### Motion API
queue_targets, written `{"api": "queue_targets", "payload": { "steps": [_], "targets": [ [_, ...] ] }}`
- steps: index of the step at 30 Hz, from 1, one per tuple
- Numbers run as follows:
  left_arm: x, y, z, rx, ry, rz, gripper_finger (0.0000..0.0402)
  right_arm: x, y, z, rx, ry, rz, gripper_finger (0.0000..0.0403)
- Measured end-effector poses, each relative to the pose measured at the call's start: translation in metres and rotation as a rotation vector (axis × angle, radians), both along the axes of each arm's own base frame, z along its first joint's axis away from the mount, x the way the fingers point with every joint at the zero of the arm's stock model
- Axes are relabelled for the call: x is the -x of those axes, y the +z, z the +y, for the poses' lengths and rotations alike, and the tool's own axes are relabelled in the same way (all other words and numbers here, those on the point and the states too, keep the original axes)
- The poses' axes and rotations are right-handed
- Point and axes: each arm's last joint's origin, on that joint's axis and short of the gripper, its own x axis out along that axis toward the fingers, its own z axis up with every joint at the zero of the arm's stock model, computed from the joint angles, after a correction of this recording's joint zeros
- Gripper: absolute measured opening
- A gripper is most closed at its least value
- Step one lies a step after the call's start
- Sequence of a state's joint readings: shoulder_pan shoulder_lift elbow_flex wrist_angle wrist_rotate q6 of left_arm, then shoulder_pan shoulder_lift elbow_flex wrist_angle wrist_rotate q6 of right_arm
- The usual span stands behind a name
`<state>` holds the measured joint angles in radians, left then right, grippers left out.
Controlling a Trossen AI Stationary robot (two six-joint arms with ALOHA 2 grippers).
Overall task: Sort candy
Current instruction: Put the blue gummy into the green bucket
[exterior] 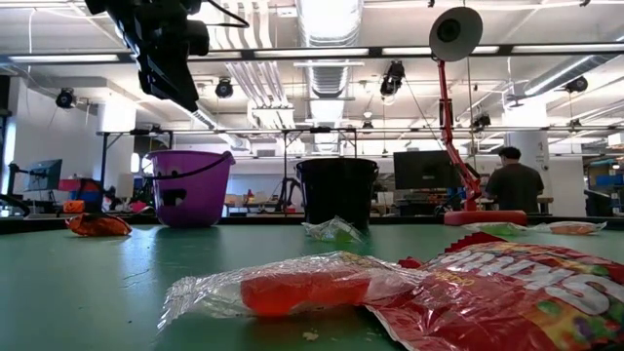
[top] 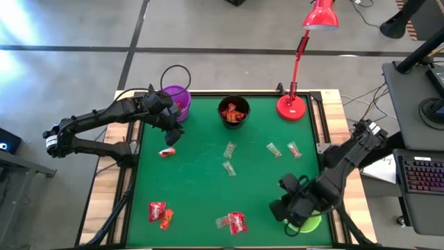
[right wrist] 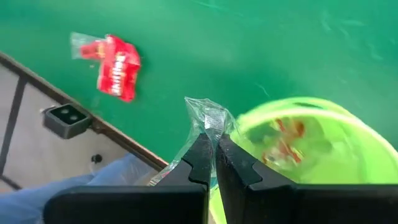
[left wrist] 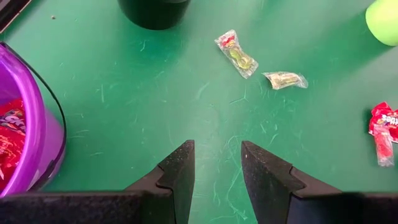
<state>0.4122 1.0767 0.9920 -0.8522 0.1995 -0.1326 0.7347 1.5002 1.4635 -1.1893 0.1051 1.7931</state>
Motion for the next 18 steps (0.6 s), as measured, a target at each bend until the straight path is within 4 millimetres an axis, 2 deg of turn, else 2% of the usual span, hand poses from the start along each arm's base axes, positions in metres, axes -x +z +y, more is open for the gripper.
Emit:
{"api": "queue_targets", "payload": {
  "steps": [8, 12, 18],
  "targets": [
    [0.000, 0.000, 0.000, -0.001, 0.000, 0.000, 0.0113, 0.033, -0.005, 0.018, 0.040, -0.131, 0.116, 0.0009],
    [0.000, 0.000, 0.000, 0.001, 0.005, 0.000, 0.0113, 0.037, -0.010, 0.025, 0.049, -0.151, 0.135, 0.0009],
    [0.000, 0.000, 0.000, -0.008, -0.008, 0.001, 0.0113, 0.034, -0.023, 0.032, 0.074, -0.114, 0.195, 0.0009]
  ]
}}
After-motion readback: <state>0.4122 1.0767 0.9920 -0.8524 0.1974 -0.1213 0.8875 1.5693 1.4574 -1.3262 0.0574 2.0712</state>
